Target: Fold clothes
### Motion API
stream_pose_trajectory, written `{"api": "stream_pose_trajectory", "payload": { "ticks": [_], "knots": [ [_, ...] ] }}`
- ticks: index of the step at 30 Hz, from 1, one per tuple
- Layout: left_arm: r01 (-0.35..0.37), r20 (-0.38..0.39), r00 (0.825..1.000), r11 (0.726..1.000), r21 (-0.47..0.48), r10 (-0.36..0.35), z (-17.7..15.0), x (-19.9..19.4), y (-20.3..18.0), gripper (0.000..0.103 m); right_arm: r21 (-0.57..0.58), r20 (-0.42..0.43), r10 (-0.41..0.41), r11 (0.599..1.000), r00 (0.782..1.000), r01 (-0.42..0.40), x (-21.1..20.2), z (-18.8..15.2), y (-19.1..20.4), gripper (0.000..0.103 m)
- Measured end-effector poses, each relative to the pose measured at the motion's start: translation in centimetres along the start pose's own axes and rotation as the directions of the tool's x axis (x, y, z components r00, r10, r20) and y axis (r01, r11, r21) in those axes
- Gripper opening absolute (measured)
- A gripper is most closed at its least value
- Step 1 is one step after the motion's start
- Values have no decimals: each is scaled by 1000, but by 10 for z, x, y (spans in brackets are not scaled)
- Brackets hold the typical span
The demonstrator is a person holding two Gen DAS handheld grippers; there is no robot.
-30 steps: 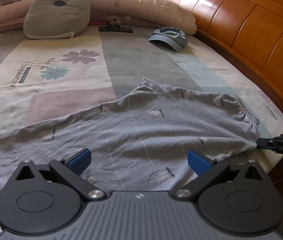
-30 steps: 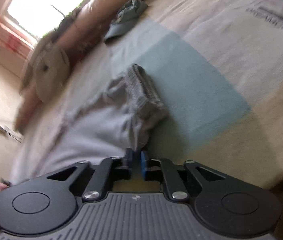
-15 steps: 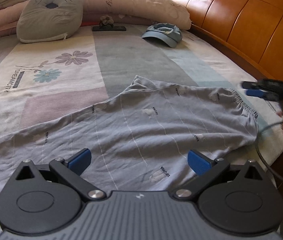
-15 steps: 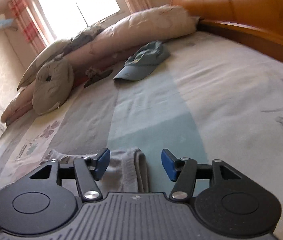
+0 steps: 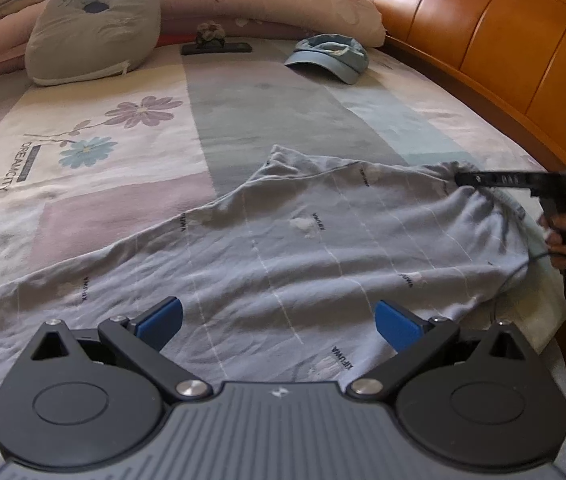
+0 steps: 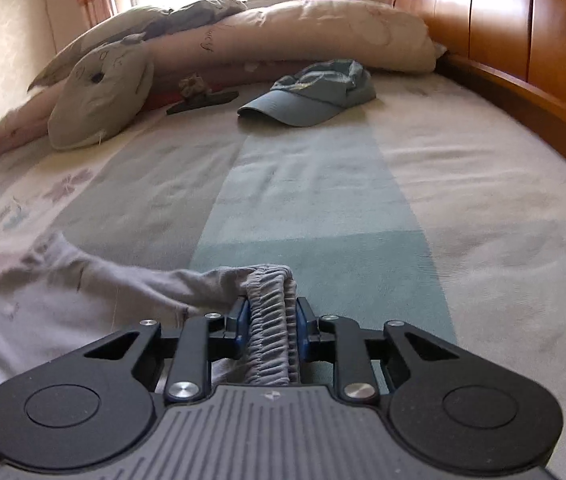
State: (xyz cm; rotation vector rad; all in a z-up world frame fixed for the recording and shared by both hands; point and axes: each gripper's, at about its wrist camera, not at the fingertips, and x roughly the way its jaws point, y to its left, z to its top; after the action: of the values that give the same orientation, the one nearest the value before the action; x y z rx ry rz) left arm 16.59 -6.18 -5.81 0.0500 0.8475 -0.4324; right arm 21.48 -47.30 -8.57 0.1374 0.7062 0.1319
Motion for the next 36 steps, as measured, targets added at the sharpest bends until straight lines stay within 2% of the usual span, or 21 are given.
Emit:
{"api": "stream_pose_trajectory", "payload": {
  "ticks": [1,2,7,8,9,11,14,15,18,22,24,25,26,28,31,33,34,36],
  "knots": [
    [-2,0,1000,1000,12,2,-1,0,-1,102,7,-2,7,1000,1000,-7,0,2,-1,28],
    [-8,0,1000,1000,28,8,-1,-1,-3,102,-25,13,8,1000,1000,-8,-9,1,5,31],
    [-34,3,999,989,144,34,-6,-7,-7,102,-192,89,26,981,996,-9,-54,-1,38,32],
    [-42,6,999,986,160,42,-6,-8,-8,102,-259,87,93,963,992,-68,-67,-4,53,32],
    [-53,11,999,984,170,51,-7,-10,-8,102,-330,64,163,935,985,-134,-77,-10,70,32],
    [-69,24,998,982,175,66,-8,-15,-7,102,-462,-19,267,852,964,-245,-88,-26,105,32],
    [-58,33,998,986,157,54,-11,-23,-4,102,-608,-155,338,708,928,-359,-88,-53,153,31],
    [-58,36,998,986,154,53,-13,-25,-3,102,-651,-187,333,663,924,-371,-84,-61,166,31],
    [-69,43,997,987,147,63,-18,-32,-1,102,-767,-232,281,535,931,-353,-71,-81,193,32],
    [-71,46,997,991,109,67,-21,-37,6,102,-845,-244,256,417,935,-335,-63,-90,206,32],
    [-74,47,996,992,102,69,-22,-38,7,102,-838,-268,249,417,931,-353,-59,-85,208,26],
    [-76,48,996,992,103,71,-22,-39,7,102,-833,-277,246,420,929,-360,-57,-83,208,7],
    [-77,48,996,991,106,72,-22,-39,6,102,-828,-286,244,424,927,-367,-55,-81,207,5],
    [-76,45,996,990,121,71,-23,-40,5,102,-796,-312,263,452,913,-403,-55,-76,203,4],
    [-52,26,998,989,139,49,-23,-37,5,102,-690,-386,325,519,863,-504,-56,-67,194,4],
    [-62,22,998,987,149,59,-22,-32,6,102,-643,-420,327,551,846,-532,-54,-66,190,5],
    [-71,22,997,986,153,68,-22,-29,6,102,-623,-424,341,562,839,-543,-56,-64,188,6],
    [-105,20,995,984,147,103,-21,-22,8,102,-596,-373,368,609,852,-524,-64,-57,182,18]
  ]
}}
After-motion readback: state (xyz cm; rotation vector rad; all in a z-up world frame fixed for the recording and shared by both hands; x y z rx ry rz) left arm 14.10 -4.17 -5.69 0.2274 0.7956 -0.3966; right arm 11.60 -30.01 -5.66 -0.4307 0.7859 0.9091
